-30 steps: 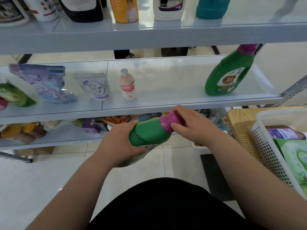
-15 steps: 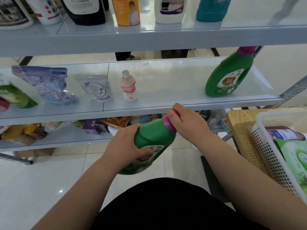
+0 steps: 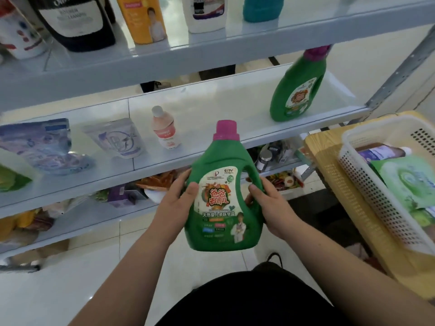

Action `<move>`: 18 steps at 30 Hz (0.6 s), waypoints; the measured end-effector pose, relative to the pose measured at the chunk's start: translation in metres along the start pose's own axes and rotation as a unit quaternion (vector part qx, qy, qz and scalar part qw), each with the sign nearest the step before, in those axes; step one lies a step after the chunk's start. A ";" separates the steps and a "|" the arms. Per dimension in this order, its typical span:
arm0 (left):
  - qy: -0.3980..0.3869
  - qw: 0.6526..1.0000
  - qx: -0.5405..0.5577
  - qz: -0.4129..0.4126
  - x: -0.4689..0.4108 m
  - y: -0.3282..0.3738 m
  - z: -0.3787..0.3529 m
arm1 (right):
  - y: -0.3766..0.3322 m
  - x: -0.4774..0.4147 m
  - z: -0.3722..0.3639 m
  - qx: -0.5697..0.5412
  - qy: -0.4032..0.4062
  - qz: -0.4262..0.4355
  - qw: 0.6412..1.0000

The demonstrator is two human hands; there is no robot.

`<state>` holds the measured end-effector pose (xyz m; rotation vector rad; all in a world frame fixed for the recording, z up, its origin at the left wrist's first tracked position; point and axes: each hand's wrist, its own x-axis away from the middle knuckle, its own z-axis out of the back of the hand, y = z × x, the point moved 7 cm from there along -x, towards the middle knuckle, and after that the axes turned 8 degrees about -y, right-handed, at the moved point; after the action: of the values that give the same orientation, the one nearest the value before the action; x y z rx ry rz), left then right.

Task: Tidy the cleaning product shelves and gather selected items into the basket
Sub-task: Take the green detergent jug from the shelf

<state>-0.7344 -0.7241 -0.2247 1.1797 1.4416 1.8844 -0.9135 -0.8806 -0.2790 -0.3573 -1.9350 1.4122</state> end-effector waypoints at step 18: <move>-0.240 0.968 -0.023 0.073 -0.070 0.021 -0.272 | 0.013 0.106 0.259 -0.193 0.284 0.030 0.939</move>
<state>-0.9283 -0.9275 -0.2479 1.6181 1.0625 1.5603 -1.1671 -0.9998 -0.2918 -0.9076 -1.7000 0.8213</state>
